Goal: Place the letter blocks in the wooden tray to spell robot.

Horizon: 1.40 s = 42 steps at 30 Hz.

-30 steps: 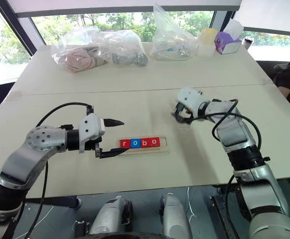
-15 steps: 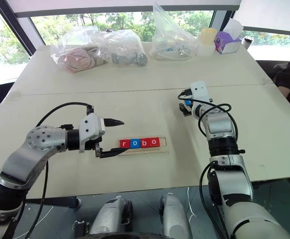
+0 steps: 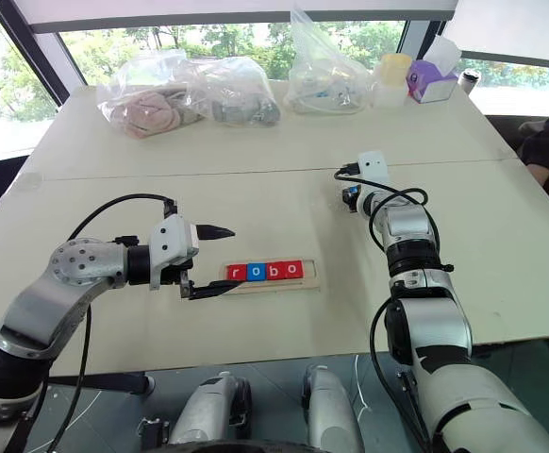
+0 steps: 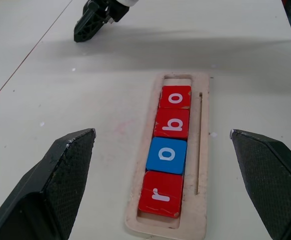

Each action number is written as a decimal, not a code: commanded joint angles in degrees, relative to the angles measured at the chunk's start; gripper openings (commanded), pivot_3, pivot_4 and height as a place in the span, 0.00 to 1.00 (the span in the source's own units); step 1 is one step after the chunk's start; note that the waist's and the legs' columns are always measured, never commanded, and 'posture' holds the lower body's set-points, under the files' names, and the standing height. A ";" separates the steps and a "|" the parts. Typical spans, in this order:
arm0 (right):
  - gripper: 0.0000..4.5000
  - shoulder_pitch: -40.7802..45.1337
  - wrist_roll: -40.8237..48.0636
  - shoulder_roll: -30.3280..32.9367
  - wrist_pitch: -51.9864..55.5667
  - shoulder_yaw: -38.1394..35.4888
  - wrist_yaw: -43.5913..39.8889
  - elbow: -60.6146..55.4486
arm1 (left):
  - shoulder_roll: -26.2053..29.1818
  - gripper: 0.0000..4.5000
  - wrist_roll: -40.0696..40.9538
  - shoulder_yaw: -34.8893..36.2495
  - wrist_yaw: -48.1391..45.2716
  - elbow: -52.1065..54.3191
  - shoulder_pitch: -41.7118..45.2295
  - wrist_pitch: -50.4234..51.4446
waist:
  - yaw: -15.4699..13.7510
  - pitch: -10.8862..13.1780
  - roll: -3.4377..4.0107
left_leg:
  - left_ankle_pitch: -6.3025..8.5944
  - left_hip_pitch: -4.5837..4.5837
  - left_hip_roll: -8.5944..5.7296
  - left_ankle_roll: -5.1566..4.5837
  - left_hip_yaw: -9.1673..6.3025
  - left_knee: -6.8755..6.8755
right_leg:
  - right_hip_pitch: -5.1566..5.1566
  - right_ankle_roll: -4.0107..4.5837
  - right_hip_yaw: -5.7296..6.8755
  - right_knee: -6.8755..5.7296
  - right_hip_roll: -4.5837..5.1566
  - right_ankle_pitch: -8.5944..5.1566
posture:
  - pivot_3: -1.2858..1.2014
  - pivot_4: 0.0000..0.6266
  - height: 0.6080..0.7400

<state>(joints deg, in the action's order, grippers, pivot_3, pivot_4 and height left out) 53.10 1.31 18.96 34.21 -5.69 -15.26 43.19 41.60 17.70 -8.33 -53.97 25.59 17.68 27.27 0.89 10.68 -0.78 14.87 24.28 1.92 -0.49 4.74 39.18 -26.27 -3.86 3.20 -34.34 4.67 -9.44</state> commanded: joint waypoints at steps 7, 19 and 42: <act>0.27 -13.61 2.12 2.72 20.12 0.01 -0.98 -35.48 | -0.12 1.00 0.63 0.23 0.05 1.91 -0.19 -0.08 | -0.59 -0.03 0.05 | 0.00 0.03 0.01 0.00 -0.09 -0.06 | -0.03 -0.05 0.03 -0.01 0.00 -0.03 | 0.52 0.24 1.00; 0.27 -38.21 6.01 -4.26 58.18 -5.26 2.91 -89.37 | 0.40 1.00 0.85 1.00 -0.72 1.75 -1.60 -0.98 | -0.11 -0.04 0.11 | 0.01 -0.05 0.11 0.01 -0.22 -0.03 | -0.10 0.11 0.03 0.01 -0.01 -0.15 | 0.52 0.24 1.00; 0.99 -34.72 18.55 15.93 50.40 -1.99 -14.76 -87.76 | -0.97 1.00 -0.07 -0.47 -1.37 -0.55 0.43 -1.70 | -0.21 0.01 0.13 | 0.01 0.08 0.08 0.02 -0.23 -0.06 | -0.17 0.11 0.04 0.18 0.02 -0.16 | 0.52 0.24 1.00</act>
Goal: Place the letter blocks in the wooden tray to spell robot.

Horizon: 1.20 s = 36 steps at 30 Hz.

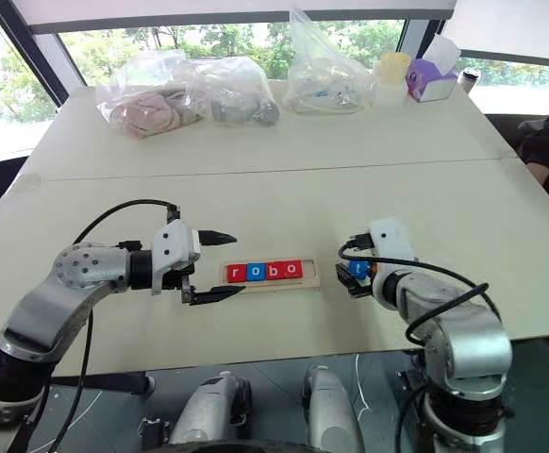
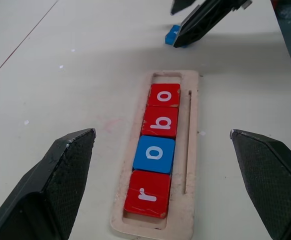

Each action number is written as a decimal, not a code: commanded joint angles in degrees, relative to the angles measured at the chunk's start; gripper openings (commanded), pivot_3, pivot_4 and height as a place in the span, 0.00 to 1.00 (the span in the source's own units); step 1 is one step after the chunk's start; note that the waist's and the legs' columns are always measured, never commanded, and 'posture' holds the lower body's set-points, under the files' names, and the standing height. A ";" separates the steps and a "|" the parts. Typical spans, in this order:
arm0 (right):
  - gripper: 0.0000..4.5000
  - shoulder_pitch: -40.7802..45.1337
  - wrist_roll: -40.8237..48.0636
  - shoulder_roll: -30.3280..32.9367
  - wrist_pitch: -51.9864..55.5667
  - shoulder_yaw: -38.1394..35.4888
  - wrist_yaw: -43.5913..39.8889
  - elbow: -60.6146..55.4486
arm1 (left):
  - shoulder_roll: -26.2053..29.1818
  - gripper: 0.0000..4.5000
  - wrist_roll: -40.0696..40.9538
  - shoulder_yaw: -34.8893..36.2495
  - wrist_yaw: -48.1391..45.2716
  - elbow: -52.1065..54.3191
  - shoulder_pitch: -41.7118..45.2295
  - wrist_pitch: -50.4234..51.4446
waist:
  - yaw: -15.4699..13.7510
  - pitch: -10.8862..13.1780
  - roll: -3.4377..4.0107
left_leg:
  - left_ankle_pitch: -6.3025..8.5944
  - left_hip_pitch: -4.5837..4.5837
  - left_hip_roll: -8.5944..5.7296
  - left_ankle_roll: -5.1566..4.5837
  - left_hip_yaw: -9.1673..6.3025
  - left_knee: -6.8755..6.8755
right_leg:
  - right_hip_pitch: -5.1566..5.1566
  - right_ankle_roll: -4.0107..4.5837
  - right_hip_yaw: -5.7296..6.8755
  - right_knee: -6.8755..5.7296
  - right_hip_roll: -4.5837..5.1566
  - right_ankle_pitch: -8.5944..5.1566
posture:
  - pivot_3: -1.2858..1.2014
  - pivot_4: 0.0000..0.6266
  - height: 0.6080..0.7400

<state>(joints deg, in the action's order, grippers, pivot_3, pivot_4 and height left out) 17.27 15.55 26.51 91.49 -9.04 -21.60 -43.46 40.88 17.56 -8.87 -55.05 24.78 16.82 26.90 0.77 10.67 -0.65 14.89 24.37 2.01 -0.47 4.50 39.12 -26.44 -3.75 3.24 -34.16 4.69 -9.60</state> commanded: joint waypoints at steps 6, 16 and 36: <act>0.99 -4.97 4.32 30.05 -43.48 2.55 -33.84 9.53 | -0.83 1.00 -0.53 -0.56 -0.58 -1.40 2.61 -2.66 | -0.19 0.06 -0.16 | 0.01 0.01 -0.09 -0.01 -0.04 -0.05 | 0.10 -0.12 0.02 0.15 0.00 -0.09 | 0.52 0.24 1.00; 0.99 -1.70 -2.17 31.14 -71.32 11.73 -46.05 34.58 | -1.14 1.00 -0.95 -0.83 -0.29 -1.68 3.69 -2.81 | -0.15 0.08 -0.18 | 0.00 -0.05 -0.09 -0.02 0.01 0.03 | 0.08 -0.09 -0.01 0.03 -0.03 -0.05 | 0.52 0.24 1.00; 0.58 4.51 -4.70 25.49 -73.07 16.49 -48.80 47.91 | -0.68 1.00 -0.61 -0.45 0.58 -0.06 2.92 -1.69 | -1.47 0.07 -0.16 | 0.00 -0.03 -0.11 -0.02 0.12 0.06 | 0.09 0.01 -0.01 -0.02 -0.03 0.02 | 0.52 0.24 1.00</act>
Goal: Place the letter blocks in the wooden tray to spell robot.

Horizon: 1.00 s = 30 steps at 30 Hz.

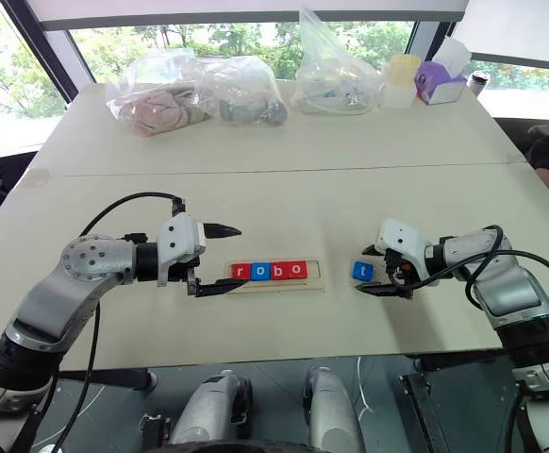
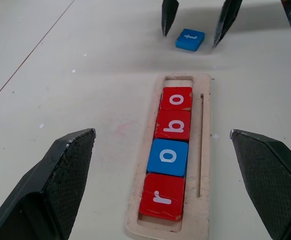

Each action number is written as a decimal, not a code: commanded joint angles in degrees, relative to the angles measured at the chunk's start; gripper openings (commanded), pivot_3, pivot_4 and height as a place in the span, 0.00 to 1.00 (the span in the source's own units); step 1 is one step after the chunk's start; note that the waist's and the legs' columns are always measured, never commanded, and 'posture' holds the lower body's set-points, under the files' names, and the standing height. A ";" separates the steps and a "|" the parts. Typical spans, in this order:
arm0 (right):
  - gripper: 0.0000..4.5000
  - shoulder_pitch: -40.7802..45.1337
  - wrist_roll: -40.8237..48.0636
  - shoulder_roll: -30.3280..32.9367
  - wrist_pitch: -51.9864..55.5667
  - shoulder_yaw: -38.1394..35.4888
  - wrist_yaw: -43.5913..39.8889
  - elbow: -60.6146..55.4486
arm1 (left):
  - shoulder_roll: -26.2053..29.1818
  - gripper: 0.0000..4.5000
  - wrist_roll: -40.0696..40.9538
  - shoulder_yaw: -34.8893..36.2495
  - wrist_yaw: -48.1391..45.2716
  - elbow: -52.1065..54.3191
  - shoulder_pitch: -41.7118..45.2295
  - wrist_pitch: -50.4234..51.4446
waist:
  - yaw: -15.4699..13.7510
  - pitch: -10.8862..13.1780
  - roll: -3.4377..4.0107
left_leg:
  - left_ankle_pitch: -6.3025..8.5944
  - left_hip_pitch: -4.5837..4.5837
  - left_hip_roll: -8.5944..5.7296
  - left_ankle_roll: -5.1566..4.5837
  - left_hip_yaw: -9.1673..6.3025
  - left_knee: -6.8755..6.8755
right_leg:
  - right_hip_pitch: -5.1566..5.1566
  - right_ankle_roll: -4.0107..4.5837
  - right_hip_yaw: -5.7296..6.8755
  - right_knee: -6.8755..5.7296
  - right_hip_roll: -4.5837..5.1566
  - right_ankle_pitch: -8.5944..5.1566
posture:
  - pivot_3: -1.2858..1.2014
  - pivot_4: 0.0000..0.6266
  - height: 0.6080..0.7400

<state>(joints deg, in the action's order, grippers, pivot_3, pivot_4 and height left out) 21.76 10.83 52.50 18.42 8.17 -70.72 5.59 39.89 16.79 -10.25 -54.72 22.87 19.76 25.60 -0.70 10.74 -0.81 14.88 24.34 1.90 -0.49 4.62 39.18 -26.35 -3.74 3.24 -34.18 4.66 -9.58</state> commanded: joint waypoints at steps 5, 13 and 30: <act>0.26 -0.17 -0.51 0.04 -0.34 -0.66 0.06 -2.09 | 0.33 1.00 0.11 0.88 0.12 1.69 0.10 -0.60 | -0.01 0.00 0.00 | 0.00 0.00 0.00 0.00 0.04 0.00 | 0.01 0.01 0.00 0.00 0.00 0.01 | 0.52 0.24 1.00; 0.26 6.34 1.49 -0.61 3.54 0.89 -3.71 -11.32 | 0.35 1.00 -0.09 0.80 -0.05 1.43 0.18 -1.14 | 0.25 -0.01 0.02 | 0.00 -0.04 0.02 0.00 -0.01 0.01 | -0.01 -0.01 -0.01 -0.05 0.00 0.01 | 0.52 0.24 1.00; 0.26 14.08 -5.72 -7.48 -1.65 11.92 -6.55 -3.92 | 0.18 1.00 -0.06 1.23 1.86 3.11 -1.08 -0.31 | 0.02 -0.01 0.01 | -0.01 -0.02 0.00 0.00 0.04 0.05 | 0.01 0.10 0.00 -0.09 -0.02 0.07 | 0.52 0.24 1.00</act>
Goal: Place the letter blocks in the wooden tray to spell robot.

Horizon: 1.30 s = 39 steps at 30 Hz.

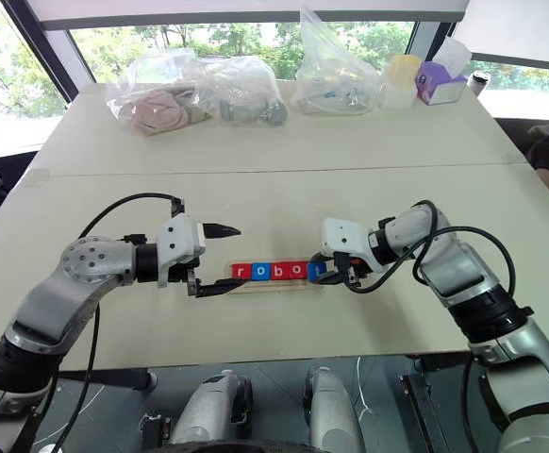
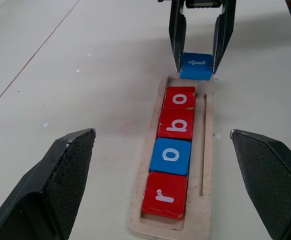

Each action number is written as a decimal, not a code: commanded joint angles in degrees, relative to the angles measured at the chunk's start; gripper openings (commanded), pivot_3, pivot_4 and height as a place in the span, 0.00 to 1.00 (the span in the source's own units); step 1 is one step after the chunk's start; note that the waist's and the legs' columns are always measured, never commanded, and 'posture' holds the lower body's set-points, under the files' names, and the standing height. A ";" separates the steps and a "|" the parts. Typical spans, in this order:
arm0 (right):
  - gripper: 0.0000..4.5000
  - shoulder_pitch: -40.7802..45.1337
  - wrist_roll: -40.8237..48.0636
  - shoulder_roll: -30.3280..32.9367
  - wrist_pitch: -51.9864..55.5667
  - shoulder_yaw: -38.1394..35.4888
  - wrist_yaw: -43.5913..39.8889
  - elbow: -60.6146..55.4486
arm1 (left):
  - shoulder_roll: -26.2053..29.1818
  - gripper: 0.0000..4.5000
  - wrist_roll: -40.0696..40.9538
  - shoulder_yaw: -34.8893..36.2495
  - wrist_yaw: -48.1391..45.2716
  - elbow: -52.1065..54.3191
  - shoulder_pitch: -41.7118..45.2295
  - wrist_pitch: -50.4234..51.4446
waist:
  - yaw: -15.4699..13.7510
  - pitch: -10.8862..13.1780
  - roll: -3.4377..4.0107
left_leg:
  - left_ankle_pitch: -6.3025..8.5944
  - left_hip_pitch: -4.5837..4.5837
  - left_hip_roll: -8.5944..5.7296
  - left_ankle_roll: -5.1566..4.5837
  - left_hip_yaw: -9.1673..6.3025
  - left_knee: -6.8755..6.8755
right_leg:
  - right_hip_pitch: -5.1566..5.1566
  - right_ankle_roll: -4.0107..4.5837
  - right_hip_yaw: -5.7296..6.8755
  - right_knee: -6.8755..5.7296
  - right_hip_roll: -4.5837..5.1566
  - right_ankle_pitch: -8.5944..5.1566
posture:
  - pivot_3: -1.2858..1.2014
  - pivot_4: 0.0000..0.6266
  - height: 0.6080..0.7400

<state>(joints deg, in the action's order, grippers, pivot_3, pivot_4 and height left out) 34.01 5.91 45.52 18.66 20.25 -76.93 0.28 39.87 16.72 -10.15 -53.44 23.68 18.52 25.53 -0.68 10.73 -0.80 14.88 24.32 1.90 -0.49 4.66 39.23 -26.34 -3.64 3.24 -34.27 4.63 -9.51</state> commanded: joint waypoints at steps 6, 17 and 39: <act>0.26 2.77 -1.67 -1.70 -2.92 0.08 -0.58 4.27 | 0.29 1.00 0.12 1.11 1.19 2.94 -0.29 0.11 | 0.01 0.00 0.00 | -0.01 -0.02 0.00 0.00 0.02 0.00 | 0.01 0.00 -0.01 -0.01 0.00 0.00 | 0.52 0.24 1.00; 0.26 4.46 -2.82 -3.86 -3.16 0.00 -0.71 6.73 | 0.30 1.00 0.35 1.15 1.52 3.25 -0.43 0.45 | 0.02 0.00 0.00 | -0.01 -0.02 0.00 0.01 0.02 0.00 | 0.01 0.02 -0.01 -0.02 0.00 0.02 | 0.52 0.24 1.00; 0.26 4.79 -3.52 -6.12 -2.04 0.21 -0.61 7.70 | 0.27 1.00 0.00 1.27 1.96 3.18 -0.61 0.02 | 0.03 0.00 0.01 | -0.01 -0.02 0.00 0.01 0.02 0.00 | 0.02 0.02 -0.01 -0.03 0.00 0.02 | 0.52 0.24 1.00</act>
<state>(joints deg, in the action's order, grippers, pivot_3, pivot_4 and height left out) 37.30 2.34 39.68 16.69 21.05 -77.73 8.23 39.89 16.76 -10.11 -51.90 24.98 17.75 26.01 -0.65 10.73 -0.79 14.86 24.30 1.89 -0.47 4.68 39.24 -26.32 -3.62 3.23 -34.30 4.63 -9.49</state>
